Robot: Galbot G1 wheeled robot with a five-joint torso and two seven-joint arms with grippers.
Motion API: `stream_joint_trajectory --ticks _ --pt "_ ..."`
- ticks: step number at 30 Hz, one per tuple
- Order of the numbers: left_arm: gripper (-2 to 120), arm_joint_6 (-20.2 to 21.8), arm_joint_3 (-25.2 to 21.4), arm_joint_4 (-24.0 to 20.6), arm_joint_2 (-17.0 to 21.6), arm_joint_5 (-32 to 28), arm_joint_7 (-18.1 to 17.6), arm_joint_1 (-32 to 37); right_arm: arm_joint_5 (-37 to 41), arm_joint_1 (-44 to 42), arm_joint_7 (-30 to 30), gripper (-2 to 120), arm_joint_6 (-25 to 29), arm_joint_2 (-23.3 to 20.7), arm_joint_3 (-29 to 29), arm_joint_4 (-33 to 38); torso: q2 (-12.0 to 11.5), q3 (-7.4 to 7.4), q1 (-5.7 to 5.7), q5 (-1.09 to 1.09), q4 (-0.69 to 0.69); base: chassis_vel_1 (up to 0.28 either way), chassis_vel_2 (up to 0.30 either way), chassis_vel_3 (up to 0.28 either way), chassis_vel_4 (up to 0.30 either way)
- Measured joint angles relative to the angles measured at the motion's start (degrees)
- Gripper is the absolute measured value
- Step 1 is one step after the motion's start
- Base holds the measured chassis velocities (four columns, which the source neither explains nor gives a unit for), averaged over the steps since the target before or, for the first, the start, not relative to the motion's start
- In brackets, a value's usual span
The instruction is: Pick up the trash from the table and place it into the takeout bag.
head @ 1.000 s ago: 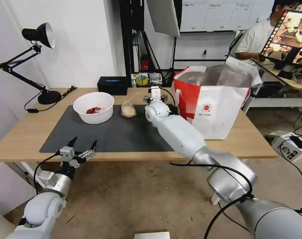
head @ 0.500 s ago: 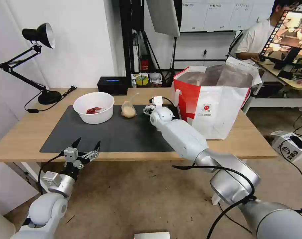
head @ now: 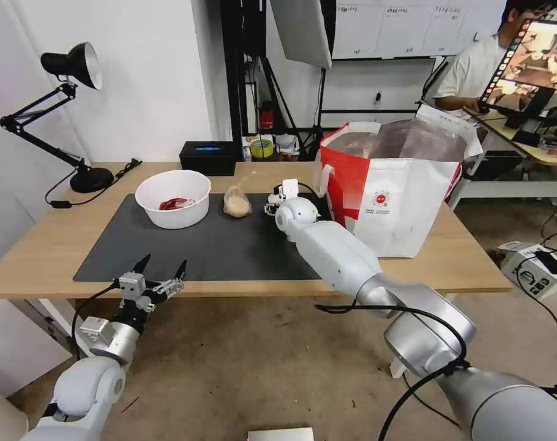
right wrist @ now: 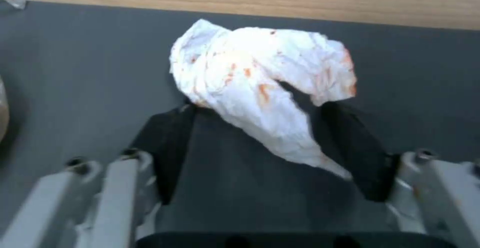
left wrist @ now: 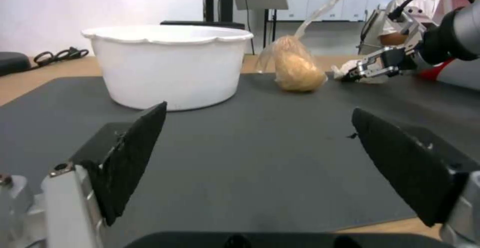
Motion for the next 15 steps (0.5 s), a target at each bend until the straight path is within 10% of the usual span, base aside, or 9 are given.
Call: stream_joint_trajectory --ticks 15 --pt "100 -0.09 0.7 0.0 -0.18 0.25 -0.26 -0.23 3.27 -1.12 -3.46 12 3.06 -2.36 0.97 2.39 0.0 0.0 0.0 0.0 0.0 0.0 0.0 0.0 0.0"
